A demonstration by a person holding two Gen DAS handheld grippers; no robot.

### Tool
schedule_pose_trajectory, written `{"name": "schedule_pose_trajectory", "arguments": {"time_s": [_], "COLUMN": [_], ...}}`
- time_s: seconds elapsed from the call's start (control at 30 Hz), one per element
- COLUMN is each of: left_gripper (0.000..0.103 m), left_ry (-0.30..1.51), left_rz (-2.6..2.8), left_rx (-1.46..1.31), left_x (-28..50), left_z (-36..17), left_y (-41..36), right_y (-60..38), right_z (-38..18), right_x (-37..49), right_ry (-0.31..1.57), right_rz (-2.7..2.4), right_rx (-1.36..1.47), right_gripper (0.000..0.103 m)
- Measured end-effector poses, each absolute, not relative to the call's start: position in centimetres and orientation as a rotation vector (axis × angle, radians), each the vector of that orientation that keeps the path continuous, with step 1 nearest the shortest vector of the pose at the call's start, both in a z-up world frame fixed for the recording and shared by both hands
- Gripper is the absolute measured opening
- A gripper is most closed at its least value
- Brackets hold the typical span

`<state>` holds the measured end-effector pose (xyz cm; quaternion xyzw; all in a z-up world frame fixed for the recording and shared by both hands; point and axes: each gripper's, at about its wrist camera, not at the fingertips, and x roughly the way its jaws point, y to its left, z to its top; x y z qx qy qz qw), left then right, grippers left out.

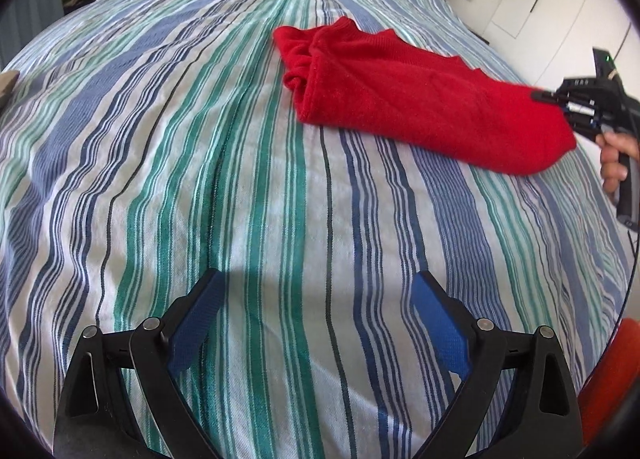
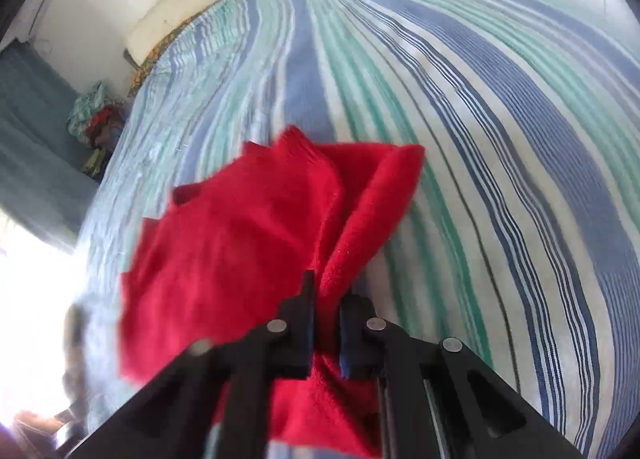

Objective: Fold small clothes
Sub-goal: 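Grasp the edge of the folded sweater with the right gripper, then lift and fold the held edge over the sweater with the right gripper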

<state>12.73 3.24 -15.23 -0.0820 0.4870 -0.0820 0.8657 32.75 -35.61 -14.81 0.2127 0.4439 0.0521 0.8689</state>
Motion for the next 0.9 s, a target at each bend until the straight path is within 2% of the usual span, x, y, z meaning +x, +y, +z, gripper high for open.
{"name": "schedule_pose_trajectory", "arguments": {"time_s": [0.2, 0.37, 0.43, 0.47, 0.5, 0.57, 0.67, 0.8, 0.83, 0.87, 0.9], "left_gripper": [0.095, 0.095, 0.095, 0.095, 0.095, 0.095, 0.095, 0.095, 0.095, 0.095, 0.095], "left_ry": [1.020, 1.017, 1.019, 1.019, 1.021, 1.022, 1.029, 1.024, 1.023, 1.022, 1.021], "left_rz": [-0.188, -0.199, -0.204, -0.207, -0.208, -0.210, -0.211, -0.213, -0.212, -0.209, -0.204], "left_rx": [-0.228, -0.222, -0.204, -0.199, -0.200, -0.213, -0.249, -0.315, -0.332, -0.347, -0.358], "left_x": [13.0, 12.8, 12.7, 12.6, 12.7, 12.6, 13.0, 13.0, 13.0, 12.9, 12.7], "left_z": [-15.2, -15.3, -15.4, -15.4, -15.4, -15.3, -15.4, -15.3, -15.2, -15.1, -15.1], "left_y": [3.8, 3.8, 3.7, 3.7, 3.8, 3.9, 4.2, 4.9, 5.1, 5.3, 5.5], "right_y": [-23.6, -12.2, -9.3, -8.2, -7.7, -8.3, -11.4, -15.3, -15.6, -15.6, -15.2], "right_z": [-7.3, -9.4, -12.7, -14.5, -16.1, -17.2, -16.2, -14.4, -14.6, -15.2, -15.9], "right_x": [34.0, 35.2, 36.1, 36.6, 36.7, 36.4, 35.1, 34.2, 34.1, 34.0, 33.9], "right_ry": [0.877, 0.938, 1.029, 1.093, 1.145, 1.152, 1.060, 0.988, 1.002, 1.021, 1.037], "right_rz": [0.371, 0.494, 0.505, 0.521, 0.540, 0.612, 0.725, 0.637, 0.600, 0.591, 0.601], "right_rx": [0.354, 0.265, 0.269, 0.300, 0.352, 0.527, 0.711, 0.578, 0.518, 0.489, 0.479], "right_gripper": [0.009, 0.010, 0.019, 0.035, 0.045, 0.044, 0.050, 0.047, 0.041, 0.024, 0.018]}}
